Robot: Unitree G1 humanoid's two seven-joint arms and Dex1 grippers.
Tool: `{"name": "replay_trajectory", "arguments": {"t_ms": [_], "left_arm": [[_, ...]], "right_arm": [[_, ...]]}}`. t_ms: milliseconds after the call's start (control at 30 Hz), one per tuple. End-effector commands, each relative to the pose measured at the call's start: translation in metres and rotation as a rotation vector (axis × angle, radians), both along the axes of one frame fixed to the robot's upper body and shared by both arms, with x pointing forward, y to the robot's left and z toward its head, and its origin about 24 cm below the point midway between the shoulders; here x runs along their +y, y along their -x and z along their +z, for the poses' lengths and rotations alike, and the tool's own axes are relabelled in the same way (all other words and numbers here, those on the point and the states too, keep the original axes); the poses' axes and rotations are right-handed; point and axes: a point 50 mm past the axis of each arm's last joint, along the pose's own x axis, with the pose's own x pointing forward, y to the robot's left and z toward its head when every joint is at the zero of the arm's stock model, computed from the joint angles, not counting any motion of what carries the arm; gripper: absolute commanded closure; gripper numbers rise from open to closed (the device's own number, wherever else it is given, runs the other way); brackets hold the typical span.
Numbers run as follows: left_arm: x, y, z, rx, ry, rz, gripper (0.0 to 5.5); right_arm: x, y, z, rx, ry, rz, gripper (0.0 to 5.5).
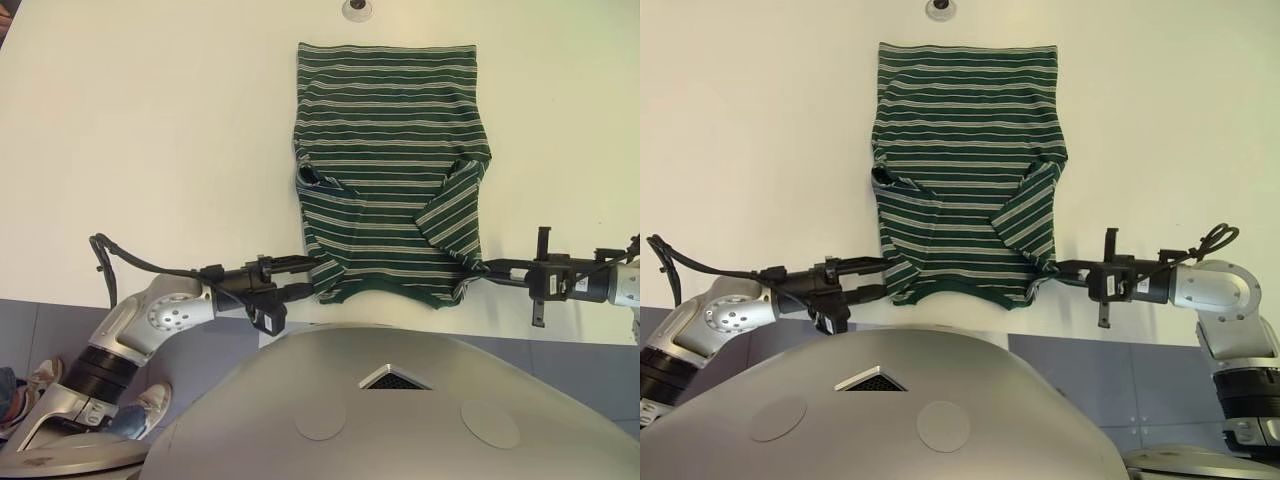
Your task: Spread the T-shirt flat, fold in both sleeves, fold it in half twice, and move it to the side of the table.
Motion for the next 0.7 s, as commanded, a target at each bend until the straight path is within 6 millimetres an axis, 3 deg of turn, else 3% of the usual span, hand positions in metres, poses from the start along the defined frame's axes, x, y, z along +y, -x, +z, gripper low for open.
{"name": "replay_trajectory", "arguments": {"t_ms": [33,467,700], "left_arm": [[0.005,0.001,-0.014,0.035,-0.13,-0.014,3.5],[0.002,-0.002,-0.005,0.047,-0.052,-0.031,5.45],[0.004,0.001,-0.001,0.077,-0.02,-0.041,5.49]], "right_arm": [[0.003,-0.003,0.002,-0.017,-0.017,-0.002,5.5],[0.005,-0.004,0.003,-0.025,-0.022,0.005,5.5],[0.005,-0.003,0.005,-0.032,-0.032,0.008,5.5]]}}
